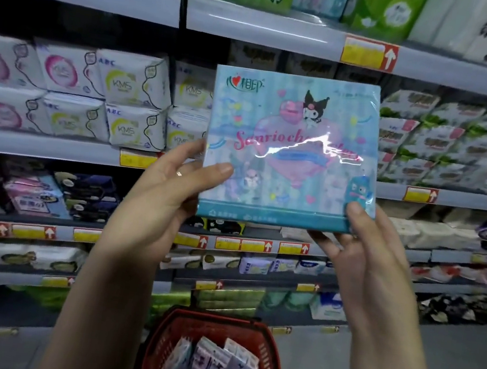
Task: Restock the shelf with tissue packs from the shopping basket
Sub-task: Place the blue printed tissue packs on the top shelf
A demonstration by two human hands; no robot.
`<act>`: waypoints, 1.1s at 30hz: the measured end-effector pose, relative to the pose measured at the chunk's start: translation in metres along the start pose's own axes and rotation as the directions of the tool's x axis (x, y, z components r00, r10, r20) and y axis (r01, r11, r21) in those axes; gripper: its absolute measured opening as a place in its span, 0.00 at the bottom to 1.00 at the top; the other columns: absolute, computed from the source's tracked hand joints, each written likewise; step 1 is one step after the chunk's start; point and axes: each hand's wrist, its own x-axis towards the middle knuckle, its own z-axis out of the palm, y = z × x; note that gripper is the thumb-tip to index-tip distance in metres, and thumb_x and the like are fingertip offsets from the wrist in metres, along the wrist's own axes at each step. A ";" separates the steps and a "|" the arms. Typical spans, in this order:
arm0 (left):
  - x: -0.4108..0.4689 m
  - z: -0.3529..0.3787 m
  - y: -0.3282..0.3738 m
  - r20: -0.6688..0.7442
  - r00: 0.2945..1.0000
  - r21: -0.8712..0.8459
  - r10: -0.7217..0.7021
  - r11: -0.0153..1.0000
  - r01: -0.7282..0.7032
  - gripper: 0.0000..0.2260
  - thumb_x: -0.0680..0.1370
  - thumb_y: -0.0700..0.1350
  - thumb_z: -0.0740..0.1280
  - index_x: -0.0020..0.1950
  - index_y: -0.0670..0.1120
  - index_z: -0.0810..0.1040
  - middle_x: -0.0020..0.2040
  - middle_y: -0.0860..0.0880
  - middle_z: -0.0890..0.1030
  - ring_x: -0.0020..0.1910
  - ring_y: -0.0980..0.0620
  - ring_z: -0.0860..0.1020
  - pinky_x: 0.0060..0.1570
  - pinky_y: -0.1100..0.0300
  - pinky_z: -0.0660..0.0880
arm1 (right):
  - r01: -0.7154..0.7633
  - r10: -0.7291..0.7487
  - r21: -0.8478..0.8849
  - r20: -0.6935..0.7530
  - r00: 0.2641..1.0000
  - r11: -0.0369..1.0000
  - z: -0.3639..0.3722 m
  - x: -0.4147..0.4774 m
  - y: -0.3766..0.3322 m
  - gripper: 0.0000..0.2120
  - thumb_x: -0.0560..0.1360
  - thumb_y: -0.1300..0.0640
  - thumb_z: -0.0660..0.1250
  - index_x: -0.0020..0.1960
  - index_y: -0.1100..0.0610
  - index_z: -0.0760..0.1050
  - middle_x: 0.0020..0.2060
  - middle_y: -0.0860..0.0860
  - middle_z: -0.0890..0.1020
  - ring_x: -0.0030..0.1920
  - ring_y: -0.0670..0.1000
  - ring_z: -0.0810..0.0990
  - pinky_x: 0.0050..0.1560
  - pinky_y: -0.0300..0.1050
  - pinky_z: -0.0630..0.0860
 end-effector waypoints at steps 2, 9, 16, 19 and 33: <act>0.009 0.006 0.002 0.001 1.000 -0.002 0.022 1.000 -0.022 0.27 0.67 0.43 0.70 0.67 0.45 0.73 0.54 0.47 0.84 0.51 0.51 0.83 0.44 0.61 0.80 | 0.015 -0.015 0.016 0.003 1.000 1.000 -0.004 0.013 -0.001 0.16 0.68 0.54 0.71 0.55 0.53 0.77 0.54 0.52 0.83 0.56 0.52 0.82 0.54 0.53 0.79; 0.051 0.040 0.000 -0.014 0.996 0.024 0.088 0.996 -0.088 0.25 0.68 0.43 0.70 0.65 0.45 0.74 0.54 0.47 0.84 0.49 0.53 0.83 0.45 0.63 0.80 | 0.032 -0.034 0.047 0.052 0.998 0.998 -0.029 0.071 -0.015 0.21 0.66 0.53 0.75 0.58 0.54 0.77 0.55 0.53 0.83 0.55 0.52 0.82 0.56 0.53 0.79; 0.110 0.084 -0.001 -0.038 0.989 0.067 0.141 0.988 -0.138 0.27 0.67 0.43 0.71 0.67 0.45 0.73 0.56 0.48 0.84 0.52 0.50 0.83 0.46 0.58 0.81 | 0.041 -0.051 0.135 0.067 0.996 0.990 -0.056 0.141 -0.035 0.18 0.66 0.56 0.76 0.55 0.52 0.78 0.53 0.52 0.83 0.52 0.50 0.83 0.50 0.49 0.81; 0.132 0.103 0.000 -0.026 0.984 0.101 0.174 0.980 -0.170 0.29 0.65 0.44 0.74 0.66 0.46 0.74 0.57 0.47 0.83 0.54 0.49 0.83 0.50 0.54 0.80 | 0.032 -0.044 0.161 0.072 0.996 0.986 -0.066 0.168 -0.045 0.22 0.66 0.57 0.69 0.60 0.54 0.75 0.54 0.51 0.83 0.51 0.50 0.83 0.50 0.46 0.81; 0.212 0.170 0.029 -0.033 0.927 0.029 0.374 0.927 -0.373 0.44 0.53 0.50 0.82 0.67 0.43 0.73 0.56 0.44 0.83 0.53 0.48 0.83 0.48 0.60 0.79 | 0.269 -0.275 0.057 0.195 0.942 0.961 -0.092 0.268 -0.095 0.22 0.62 0.48 0.71 0.56 0.48 0.77 0.50 0.43 0.84 0.53 0.45 0.82 0.45 0.36 0.78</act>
